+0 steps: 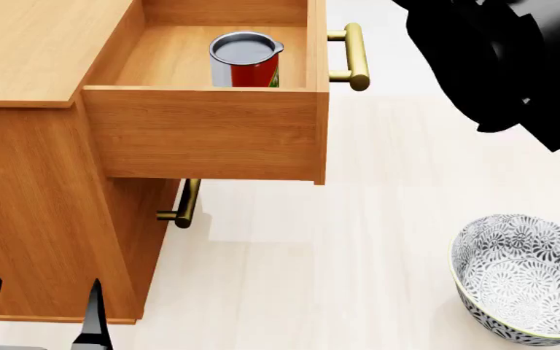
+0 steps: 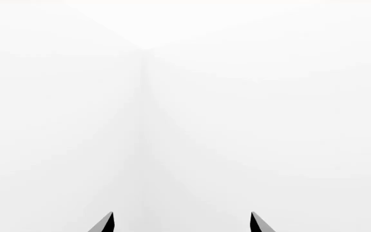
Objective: Put the ketchup in the top drawer of the cabinet.
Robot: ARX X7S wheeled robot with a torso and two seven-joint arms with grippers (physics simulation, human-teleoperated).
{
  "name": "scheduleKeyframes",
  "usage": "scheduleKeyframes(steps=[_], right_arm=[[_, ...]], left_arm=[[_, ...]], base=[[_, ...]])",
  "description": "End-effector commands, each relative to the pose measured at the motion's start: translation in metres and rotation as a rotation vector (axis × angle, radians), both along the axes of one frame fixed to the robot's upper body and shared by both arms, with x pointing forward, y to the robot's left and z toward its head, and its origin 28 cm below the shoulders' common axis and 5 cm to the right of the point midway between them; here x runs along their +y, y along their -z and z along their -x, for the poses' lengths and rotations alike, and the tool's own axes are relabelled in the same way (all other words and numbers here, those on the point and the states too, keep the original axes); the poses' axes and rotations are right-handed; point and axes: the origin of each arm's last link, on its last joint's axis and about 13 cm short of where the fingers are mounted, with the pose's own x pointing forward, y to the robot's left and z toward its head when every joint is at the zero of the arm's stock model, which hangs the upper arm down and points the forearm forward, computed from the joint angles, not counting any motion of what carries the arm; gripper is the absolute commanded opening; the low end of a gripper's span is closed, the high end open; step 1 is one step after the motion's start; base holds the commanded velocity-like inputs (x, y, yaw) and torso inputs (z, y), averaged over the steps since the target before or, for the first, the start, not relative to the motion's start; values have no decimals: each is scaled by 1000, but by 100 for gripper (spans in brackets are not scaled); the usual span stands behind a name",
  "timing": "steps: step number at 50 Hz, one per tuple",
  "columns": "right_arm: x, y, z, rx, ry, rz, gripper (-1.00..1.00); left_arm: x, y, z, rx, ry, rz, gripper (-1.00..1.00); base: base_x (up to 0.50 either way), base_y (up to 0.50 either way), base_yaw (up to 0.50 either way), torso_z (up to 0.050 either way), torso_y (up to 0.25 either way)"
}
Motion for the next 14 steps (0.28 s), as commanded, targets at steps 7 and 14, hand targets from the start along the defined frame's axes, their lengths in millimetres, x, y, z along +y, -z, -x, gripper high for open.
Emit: scheduleKeyframes(steps=[7,14], right_arm=[[-21,34,93,-139,60,-38,100],[-30,59,111,-163,124,-35,100]], left_arm=[[0,-14,1,-44,-1,-24,100],[0,-20,2,-66,1,-34,100]], base=[[0,0,0,0,0],[0,0,0,0,0]])
